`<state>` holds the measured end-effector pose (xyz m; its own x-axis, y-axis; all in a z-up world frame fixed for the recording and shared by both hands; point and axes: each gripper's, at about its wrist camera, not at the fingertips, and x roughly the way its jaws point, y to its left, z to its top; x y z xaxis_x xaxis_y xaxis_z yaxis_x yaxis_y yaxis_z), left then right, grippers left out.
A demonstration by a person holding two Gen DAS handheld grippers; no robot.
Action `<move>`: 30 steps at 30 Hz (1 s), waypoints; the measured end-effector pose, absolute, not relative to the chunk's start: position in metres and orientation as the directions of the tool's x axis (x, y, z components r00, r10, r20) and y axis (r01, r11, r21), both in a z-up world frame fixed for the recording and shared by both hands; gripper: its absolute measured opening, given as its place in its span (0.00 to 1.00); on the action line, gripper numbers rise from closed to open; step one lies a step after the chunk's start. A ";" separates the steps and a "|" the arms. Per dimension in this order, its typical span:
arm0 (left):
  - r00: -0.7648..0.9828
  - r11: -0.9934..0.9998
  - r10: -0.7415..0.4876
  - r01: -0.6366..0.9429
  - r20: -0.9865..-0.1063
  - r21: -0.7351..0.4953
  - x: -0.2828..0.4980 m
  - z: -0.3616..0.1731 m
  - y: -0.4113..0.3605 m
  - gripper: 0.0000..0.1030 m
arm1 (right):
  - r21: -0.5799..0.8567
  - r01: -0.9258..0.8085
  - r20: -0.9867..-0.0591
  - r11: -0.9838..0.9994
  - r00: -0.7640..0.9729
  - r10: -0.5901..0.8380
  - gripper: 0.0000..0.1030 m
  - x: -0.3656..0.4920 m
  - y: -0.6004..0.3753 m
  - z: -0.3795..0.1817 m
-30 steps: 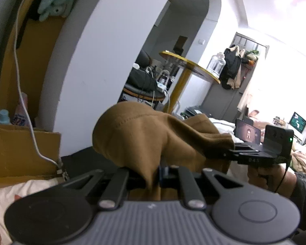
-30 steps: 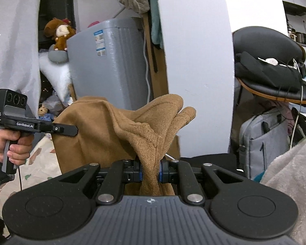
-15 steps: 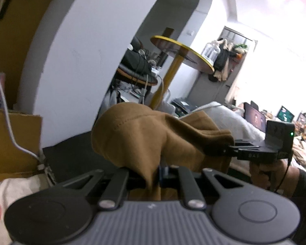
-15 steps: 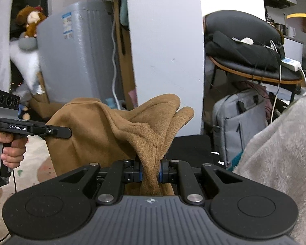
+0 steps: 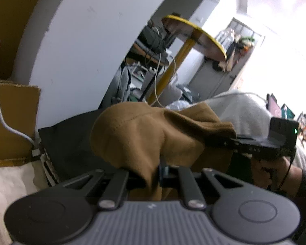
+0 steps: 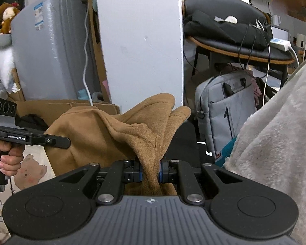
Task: Fold clothes
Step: 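Carry the held brown shirt toward the grey bag with both grippers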
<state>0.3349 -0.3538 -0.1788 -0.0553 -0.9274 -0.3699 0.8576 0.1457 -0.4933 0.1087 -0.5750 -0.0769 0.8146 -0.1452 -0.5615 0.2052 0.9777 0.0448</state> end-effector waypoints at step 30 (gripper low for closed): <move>0.050 0.227 -0.923 0.870 -0.381 -0.437 0.413 -0.238 -0.389 0.10 | -0.025 0.177 -0.599 0.984 0.785 -0.156 0.14 0.219 -0.615 -0.136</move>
<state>0.4132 -0.3888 -0.2376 0.0497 -0.9231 -0.3814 0.8702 0.2274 -0.4371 0.2190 -0.6149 -0.1363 0.7851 -0.1563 -0.5994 0.1770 0.9839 -0.0248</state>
